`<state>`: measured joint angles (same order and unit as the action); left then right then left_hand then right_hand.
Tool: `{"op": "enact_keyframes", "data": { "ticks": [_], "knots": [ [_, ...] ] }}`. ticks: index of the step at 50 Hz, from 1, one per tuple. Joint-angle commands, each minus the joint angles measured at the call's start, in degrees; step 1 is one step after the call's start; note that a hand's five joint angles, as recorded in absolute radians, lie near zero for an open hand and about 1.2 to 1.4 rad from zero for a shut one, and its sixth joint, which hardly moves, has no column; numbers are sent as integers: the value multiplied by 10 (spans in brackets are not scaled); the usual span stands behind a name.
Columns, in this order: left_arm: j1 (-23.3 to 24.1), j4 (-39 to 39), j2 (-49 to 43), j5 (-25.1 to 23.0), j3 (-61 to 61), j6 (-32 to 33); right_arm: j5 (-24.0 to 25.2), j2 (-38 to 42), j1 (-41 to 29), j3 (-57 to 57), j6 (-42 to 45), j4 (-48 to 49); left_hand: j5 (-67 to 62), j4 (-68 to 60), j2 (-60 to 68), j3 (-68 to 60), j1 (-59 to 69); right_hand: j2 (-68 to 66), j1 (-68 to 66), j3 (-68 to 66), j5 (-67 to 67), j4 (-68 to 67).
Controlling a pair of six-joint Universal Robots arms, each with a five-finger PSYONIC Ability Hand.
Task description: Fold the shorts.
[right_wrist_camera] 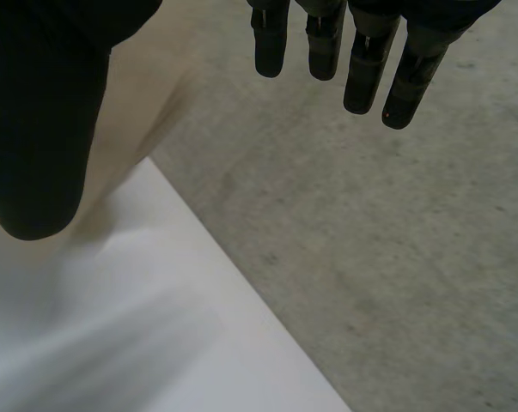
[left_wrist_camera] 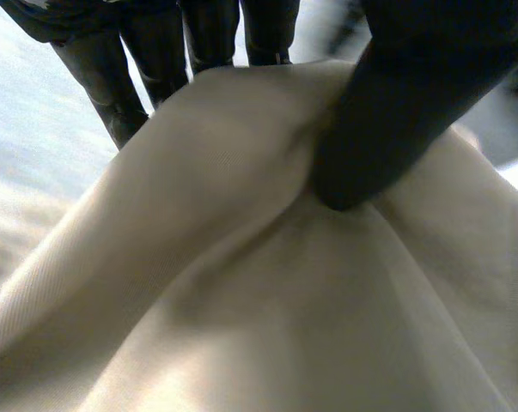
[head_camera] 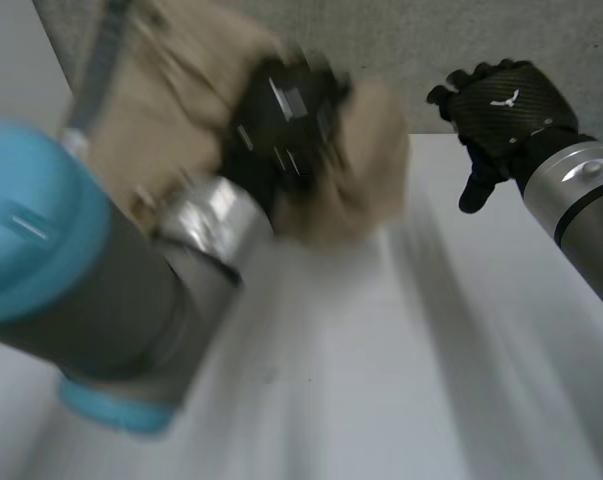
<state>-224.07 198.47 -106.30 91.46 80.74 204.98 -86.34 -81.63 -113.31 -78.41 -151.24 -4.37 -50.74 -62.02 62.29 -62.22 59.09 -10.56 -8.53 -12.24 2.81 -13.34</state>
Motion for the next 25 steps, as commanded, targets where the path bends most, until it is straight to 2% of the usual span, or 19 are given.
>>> {"op": "enact_keyframes", "data": {
  "ticks": [1, 3, 8, 14, 18, 22, 25],
  "knots": [
    [41, -73, -47, -86, 100, -16, -8, -4, 28, 5, -1, 7, 505, 518, -521, 520, -489, 6, -15, 22, -28, 33],
    [41, -81, -38, -97, 96, -12, -8, -4, 27, 4, 0, 7, 473, 486, -489, 488, -457, 6, -15, 22, -28, 33],
    [18, -80, 13, -90, 80, -18, -8, -3, 24, 3, 1, 6, 475, 488, -490, 490, -459, 6, -15, 22, -28, 33],
    [-65, -85, 53, -59, 82, -22, -3, 2, 18, -7, 4, 5, 473, 486, -489, 488, -457, 6, -15, 22, -28, 33],
    [-97, -98, 58, -38, 94, -33, 1, 3, 17, -13, 6, -1, 468, 481, -484, 483, -452, 6, -15, 22, -28, 33],
    [-145, -172, 59, -29, 133, -47, 3, 5, 10, -24, 12, 1, 425, 437, -440, 439, -408, 6, -15, 22, -28, 33],
    [-154, -221, 59, -26, 150, -54, 3, 8, 6, -26, 26, 3, 426, 439, -442, 441, -410, 6, -15, 22, -28, 33]
  ]
}}
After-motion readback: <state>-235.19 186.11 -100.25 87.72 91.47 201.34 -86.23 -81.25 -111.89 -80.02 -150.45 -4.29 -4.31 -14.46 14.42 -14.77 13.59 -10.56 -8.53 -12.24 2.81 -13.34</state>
